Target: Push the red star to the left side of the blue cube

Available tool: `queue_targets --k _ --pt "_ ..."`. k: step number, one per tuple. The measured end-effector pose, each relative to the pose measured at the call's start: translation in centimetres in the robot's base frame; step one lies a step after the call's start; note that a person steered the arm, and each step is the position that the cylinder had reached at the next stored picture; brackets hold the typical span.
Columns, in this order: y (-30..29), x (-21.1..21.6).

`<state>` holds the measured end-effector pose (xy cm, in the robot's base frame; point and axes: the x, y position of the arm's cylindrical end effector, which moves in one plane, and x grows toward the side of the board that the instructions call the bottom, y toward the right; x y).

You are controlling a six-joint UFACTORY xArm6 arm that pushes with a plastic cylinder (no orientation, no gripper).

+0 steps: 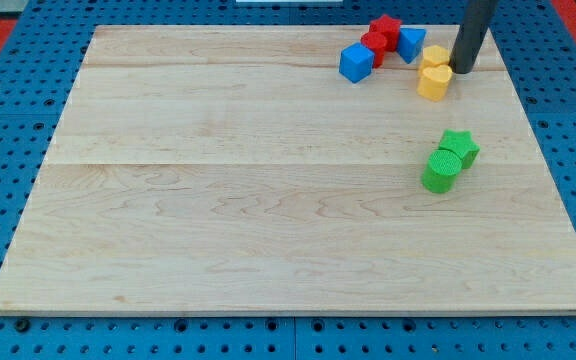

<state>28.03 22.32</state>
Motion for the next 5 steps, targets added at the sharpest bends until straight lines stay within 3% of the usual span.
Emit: queue_targets --k 2,5 --pt "5.8 -7.2" --pt "-4.0 -8.9"
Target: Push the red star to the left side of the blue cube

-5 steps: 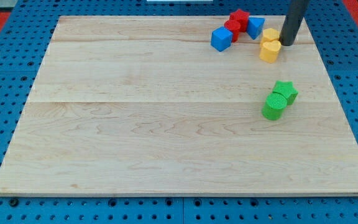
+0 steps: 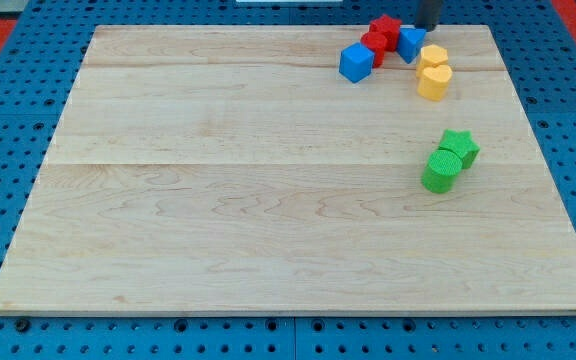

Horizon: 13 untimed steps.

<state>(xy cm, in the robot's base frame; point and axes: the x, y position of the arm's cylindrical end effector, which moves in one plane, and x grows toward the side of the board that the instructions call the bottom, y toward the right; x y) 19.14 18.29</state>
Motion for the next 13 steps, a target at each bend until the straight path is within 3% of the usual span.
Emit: queue_targets --k 10,13 --pt "-2.5 0.1" --pt "-9.1 0.9"
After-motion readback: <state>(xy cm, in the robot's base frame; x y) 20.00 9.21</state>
